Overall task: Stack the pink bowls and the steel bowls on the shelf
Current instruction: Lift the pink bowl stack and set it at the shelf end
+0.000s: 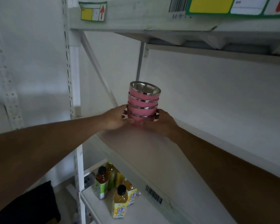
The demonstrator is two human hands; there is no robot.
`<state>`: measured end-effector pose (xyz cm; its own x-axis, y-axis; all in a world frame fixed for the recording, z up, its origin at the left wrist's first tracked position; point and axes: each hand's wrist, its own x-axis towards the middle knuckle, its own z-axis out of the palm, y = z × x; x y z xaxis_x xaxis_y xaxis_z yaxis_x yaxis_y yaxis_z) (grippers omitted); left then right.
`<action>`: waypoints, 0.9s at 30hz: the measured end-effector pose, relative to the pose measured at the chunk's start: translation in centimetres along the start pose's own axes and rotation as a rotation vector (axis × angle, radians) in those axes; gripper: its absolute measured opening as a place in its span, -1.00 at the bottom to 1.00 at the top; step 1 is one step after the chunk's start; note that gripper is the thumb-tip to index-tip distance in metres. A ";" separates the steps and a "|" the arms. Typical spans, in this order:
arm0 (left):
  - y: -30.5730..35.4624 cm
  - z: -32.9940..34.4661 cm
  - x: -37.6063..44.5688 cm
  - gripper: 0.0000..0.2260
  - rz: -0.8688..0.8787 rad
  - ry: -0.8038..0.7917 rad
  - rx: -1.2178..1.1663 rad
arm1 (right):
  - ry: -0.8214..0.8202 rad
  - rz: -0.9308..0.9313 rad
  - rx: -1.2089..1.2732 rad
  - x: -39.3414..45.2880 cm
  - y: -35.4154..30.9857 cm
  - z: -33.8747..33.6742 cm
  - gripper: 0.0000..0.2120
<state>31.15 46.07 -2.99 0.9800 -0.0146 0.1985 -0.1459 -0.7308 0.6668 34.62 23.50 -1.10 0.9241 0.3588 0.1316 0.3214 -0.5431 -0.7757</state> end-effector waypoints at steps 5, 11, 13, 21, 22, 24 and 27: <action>0.5 0.1 -0.8 -0.57 -0.227 -0.012 -0.453 | 0.035 0.082 0.202 -1.0 0.8 0.0 -0.19; 2.2 -0.1 -1.3 -0.83 -0.426 0.096 -0.861 | 0.027 0.236 0.771 -1.6 0.3 0.1 -0.89; 2.5 0.0 -0.9 -0.79 -0.441 0.085 -0.932 | 0.048 0.256 0.819 -1.6 -0.1 0.4 -0.84; 3.5 2.3 3.8 -0.76 -0.425 0.071 -0.938 | 0.181 0.324 0.812 1.8 0.1 0.3 -0.78; 3.8 2.4 4.4 -0.78 -0.430 0.071 -0.943 | 0.192 0.327 0.807 2.4 0.3 0.1 -0.78; 4.3 2.5 5.8 -0.79 -0.448 0.067 -0.964 | 0.214 0.335 0.801 3.4 0.7 -0.4 -0.79; 4.8 2.9 7.6 -0.65 -0.444 0.065 -0.952 | 0.228 0.340 0.810 4.7 1.2 -1.3 -0.82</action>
<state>38.32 40.43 -0.37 0.9664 0.1805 -0.1828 0.1510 0.1769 0.9726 39.60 23.57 -0.62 0.9888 0.0709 -0.1316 -0.1405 0.1392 -0.9803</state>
